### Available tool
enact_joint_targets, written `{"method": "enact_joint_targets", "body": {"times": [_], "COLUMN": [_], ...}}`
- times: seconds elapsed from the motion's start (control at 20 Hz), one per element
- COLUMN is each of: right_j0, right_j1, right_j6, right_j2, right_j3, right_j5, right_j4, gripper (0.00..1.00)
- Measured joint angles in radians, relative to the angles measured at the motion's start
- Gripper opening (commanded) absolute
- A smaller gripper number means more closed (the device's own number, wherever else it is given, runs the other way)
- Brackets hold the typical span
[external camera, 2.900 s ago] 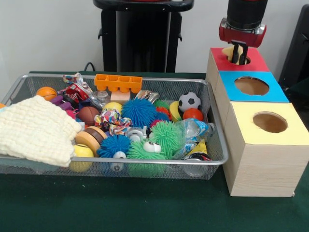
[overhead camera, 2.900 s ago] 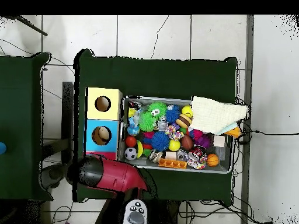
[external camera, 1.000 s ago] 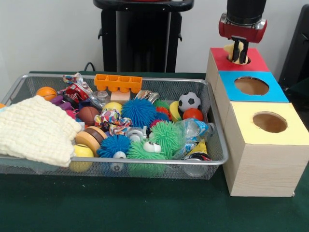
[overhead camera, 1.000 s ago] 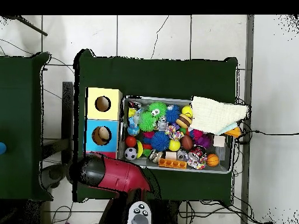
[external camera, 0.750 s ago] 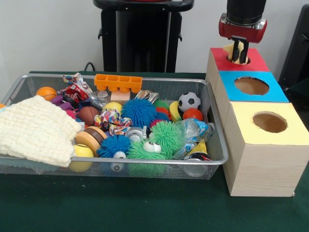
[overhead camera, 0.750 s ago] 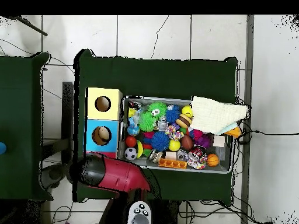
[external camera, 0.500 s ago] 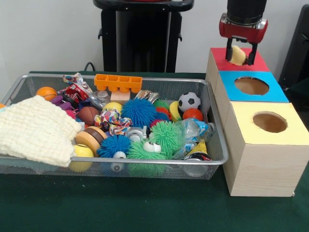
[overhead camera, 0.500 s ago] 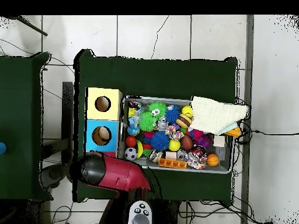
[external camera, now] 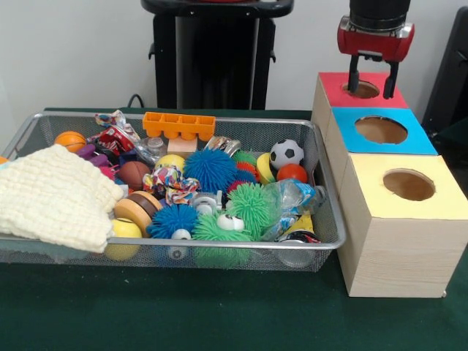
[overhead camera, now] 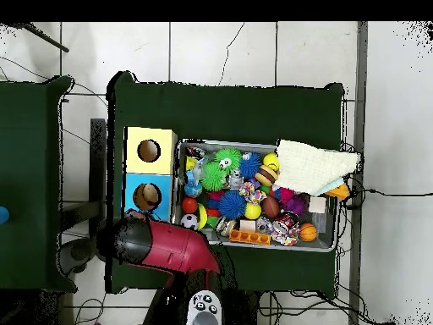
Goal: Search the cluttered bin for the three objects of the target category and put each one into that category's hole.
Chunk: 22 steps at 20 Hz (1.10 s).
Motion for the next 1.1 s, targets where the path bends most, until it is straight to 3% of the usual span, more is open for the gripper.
{"method": "enact_joint_targets", "body": {"times": [0.65, 1.1], "right_j0": [-0.017, -0.067], "right_j1": [-0.013, 0.037], "right_j6": [0.0, 0.0], "right_j2": [0.0, -0.001], "right_j3": [-0.033, -0.054], "right_j5": [0.0, -0.029], "right_j4": [0.0, -0.039], "gripper": [1.0, 1.0]}}
